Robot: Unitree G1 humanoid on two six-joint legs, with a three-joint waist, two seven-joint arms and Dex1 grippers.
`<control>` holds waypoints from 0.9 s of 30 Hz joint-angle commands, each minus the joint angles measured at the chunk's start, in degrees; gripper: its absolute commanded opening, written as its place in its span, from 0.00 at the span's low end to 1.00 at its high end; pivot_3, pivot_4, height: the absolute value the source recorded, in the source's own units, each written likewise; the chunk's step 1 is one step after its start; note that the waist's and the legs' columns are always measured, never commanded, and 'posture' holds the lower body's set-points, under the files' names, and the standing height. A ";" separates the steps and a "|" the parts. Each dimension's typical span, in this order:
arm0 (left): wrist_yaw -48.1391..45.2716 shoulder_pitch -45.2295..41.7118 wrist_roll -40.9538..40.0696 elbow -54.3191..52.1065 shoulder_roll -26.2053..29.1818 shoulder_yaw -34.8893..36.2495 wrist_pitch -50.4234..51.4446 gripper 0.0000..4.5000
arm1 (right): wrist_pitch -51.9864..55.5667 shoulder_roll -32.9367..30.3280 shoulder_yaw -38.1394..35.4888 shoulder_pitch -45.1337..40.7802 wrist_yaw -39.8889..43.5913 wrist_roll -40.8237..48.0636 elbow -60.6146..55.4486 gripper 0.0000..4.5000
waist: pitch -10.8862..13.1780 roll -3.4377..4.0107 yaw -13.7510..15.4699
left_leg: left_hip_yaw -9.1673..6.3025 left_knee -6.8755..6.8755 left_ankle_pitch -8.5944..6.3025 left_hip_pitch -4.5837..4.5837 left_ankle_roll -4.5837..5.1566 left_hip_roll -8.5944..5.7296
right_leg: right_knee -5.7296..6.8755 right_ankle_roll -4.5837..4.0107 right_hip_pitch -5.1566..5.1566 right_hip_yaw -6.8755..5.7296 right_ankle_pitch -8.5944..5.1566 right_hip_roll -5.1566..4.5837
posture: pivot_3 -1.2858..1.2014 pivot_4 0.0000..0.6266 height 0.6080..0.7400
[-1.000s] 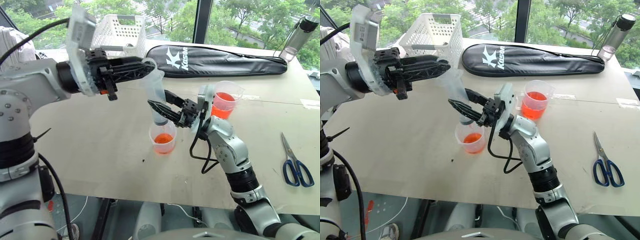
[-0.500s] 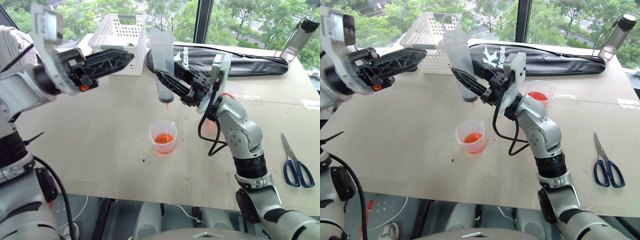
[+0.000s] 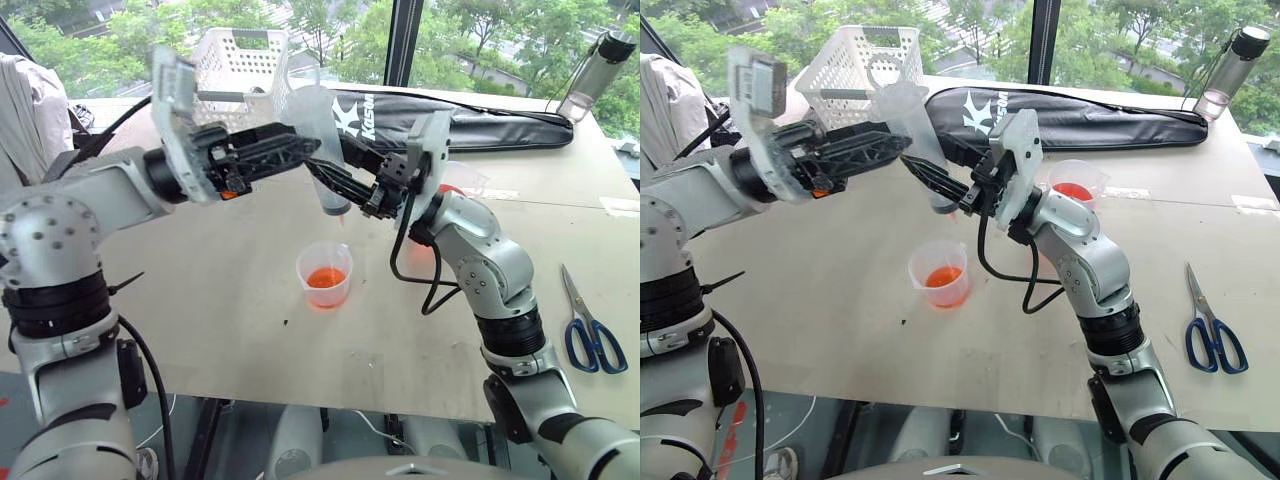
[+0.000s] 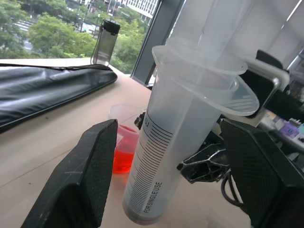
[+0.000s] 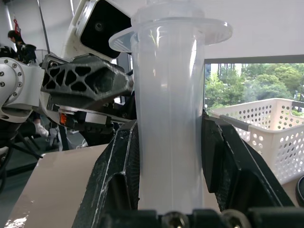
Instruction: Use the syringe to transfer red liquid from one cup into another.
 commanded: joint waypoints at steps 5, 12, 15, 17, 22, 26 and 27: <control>-3.01 -2.18 2.52 -1.18 -1.51 -0.11 -3.49 0.41 | 0.08 -0.64 0.15 -1.62 0.09 -0.37 -4.33 0.29 | 0.00 0.00 -0.01 | 0.01 0.00 0.00 0.00 0.00 0.00 | -0.02 0.00 0.00 0.01 0.00 0.00 | 0.52 0.24 0.88; -3.11 -2.84 3.46 2.65 -2.68 2.52 -4.99 0.40 | 5.47 -2.07 -0.89 -1.78 -1.24 1.37 -5.28 0.29 | 0.00 0.00 -0.01 | 0.00 0.01 0.00 0.00 0.00 0.00 | -0.01 0.00 0.00 0.00 0.00 0.00 | 0.52 0.24 0.88; -1.60 -4.75 3.24 5.95 -2.35 4.27 -4.84 0.39 | 7.13 -6.52 -2.20 -1.54 2.06 2.29 -6.65 0.60 | 0.02 -0.02 0.10 | -0.01 0.02 0.00 0.00 0.01 0.00 | 0.00 0.00 0.00 0.00 0.00 0.00 | 0.52 0.24 0.88; -0.78 -5.63 4.11 8.36 -1.20 5.26 -4.93 0.36 | 8.14 -10.61 -3.65 -0.39 3.57 2.76 -7.94 0.83 | 0.03 -0.02 0.10 | -0.03 0.03 0.00 -0.03 0.01 0.00 | -0.04 0.00 0.01 -0.03 0.00 0.00 | 0.52 0.24 0.88; 1.79 -8.30 9.47 13.54 4.76 4.78 -3.13 0.35 | 10.73 -25.00 -10.98 5.60 12.02 8.51 -14.81 1.00 | 0.07 -0.01 0.11 | 0.04 -0.07 0.00 -0.04 0.01 -0.01 | -0.20 0.01 0.02 0.00 0.00 -0.01 | 0.52 0.24 0.88; -3.69 -13.00 12.00 22.17 15.01 -0.37 8.68 0.35 | 8.55 -37.84 -18.82 15.68 21.41 10.20 -19.79 1.00 | 0.14 -0.03 0.26 | -0.01 -0.30 0.00 -0.07 0.01 -0.01 | -0.45 0.02 0.01 -0.09 -0.01 0.00 | 0.52 0.24 0.88; -6.66 -14.33 12.60 24.03 17.47 -2.76 11.65 0.35 | 8.58 -40.04 -20.94 18.01 22.96 11.19 -20.73 1.00 | 0.15 -0.05 0.21 | -0.04 -0.36 -0.01 -0.08 0.01 -0.01 | -0.52 0.02 0.01 -0.11 -0.01 0.01 | 0.52 0.24 0.88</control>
